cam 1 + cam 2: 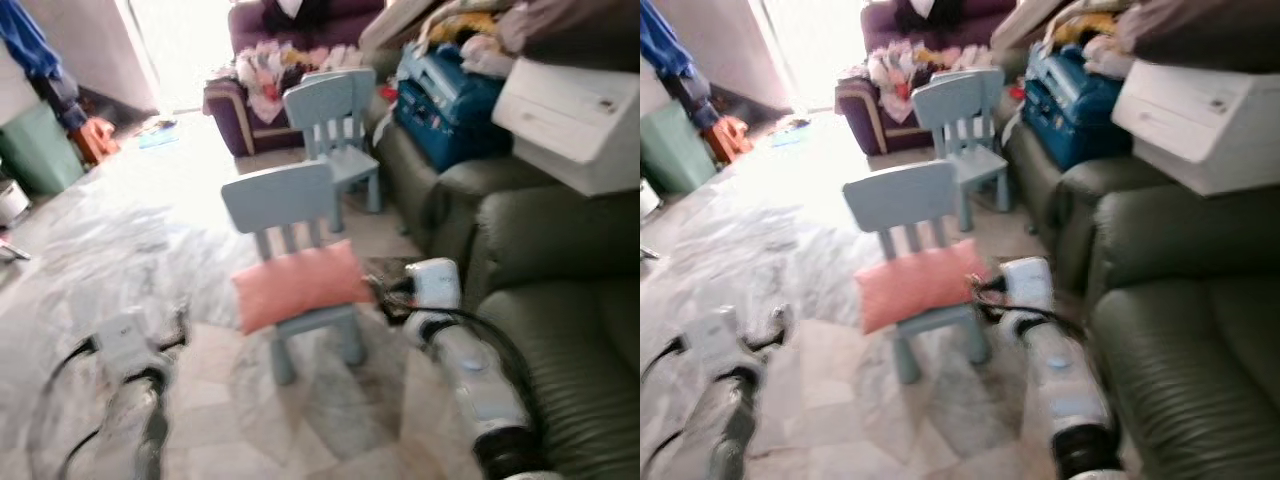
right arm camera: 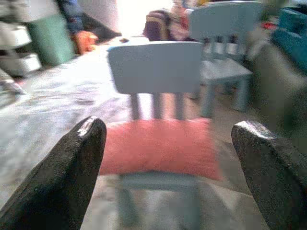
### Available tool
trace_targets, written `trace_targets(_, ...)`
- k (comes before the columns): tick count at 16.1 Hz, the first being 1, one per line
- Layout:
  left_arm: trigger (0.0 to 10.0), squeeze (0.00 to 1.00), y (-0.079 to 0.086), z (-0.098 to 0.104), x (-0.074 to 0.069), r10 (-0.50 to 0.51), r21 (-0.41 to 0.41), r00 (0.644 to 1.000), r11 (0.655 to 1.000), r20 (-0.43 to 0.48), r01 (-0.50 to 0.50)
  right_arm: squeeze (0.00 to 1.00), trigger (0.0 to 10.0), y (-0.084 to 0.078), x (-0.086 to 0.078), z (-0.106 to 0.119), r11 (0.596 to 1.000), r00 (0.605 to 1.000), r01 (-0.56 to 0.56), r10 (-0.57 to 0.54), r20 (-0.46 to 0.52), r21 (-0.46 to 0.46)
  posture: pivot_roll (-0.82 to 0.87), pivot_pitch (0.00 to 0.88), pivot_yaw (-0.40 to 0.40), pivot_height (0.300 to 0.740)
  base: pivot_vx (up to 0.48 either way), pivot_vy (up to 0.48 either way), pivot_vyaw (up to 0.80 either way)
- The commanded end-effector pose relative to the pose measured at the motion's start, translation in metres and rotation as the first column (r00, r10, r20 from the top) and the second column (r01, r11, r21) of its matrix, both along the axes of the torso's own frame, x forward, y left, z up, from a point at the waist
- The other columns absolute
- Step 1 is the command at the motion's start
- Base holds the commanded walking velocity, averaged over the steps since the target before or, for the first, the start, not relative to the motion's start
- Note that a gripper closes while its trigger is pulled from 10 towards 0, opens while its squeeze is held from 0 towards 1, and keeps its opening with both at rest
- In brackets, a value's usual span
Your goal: Move the pillow to the sofa
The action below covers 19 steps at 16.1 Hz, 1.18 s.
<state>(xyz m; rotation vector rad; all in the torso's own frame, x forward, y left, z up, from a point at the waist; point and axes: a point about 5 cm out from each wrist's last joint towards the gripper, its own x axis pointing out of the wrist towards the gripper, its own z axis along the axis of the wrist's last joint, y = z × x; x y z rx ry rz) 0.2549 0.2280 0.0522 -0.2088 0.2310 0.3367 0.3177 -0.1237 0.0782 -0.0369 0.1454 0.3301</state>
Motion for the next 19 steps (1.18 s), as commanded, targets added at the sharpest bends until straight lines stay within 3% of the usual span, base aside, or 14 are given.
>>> trace_targets(1, 10.0, 0.00, -0.007, 0.002, 0.004, -0.024, -0.012, 1.000, 1.000, 0.003, 0.024, 0.00, 10.0, -0.007, 0.004, 0.008, 1.000, 0.999, 0.018, -0.018, 0.036, -0.016, -0.24, 0.012, 0.132, 0.740, 0.000, 0.000, 0.00)
trace_targets(5, 10.0, 0.00, -0.022, -0.005, 0.000, -0.198, 0.018, 0.979, 0.980, -0.047, 0.199, 0.00, 10.0, -0.010, 0.007, 0.010, 0.999, 0.998, 0.042, -0.041, 0.057, -0.020, -0.21, 0.011, 0.119, 0.740, 0.000, 0.000, 0.00)
trace_targets(7, 10.0, 0.00, -0.028, -0.006, -0.005, -0.280, -0.012, 0.959, 0.960, -0.053, 0.279, 0.00, 10.0, -0.009, 0.008, 0.010, 0.999, 0.997, 0.046, -0.045, 0.061, -0.027, -0.20, 0.011, 0.115, 0.740, 0.000, 0.000, 0.00)
trace_targets(11, 10.0, 0.00, -0.022, -0.008, -0.011, -0.270, -0.034, 0.961, 0.963, -0.053, 0.269, 0.00, 10.0, -0.006, 0.008, 0.010, 0.999, 0.997, 0.040, -0.038, 0.066, -0.025, -0.20, 0.010, 0.112, 0.740, 0.396, 0.000, 0.00)
trace_targets(19, 10.0, 0.00, -0.029, -0.009, -0.011, -0.274, -0.058, 0.960, 0.961, -0.052, 0.271, 0.00, 10.0, -0.005, 0.008, 0.010, 0.999, 0.997, 0.013, -0.010, 0.075, -0.036, -0.21, 0.008, 0.105, 0.740, 0.438, 0.000, 0.00)
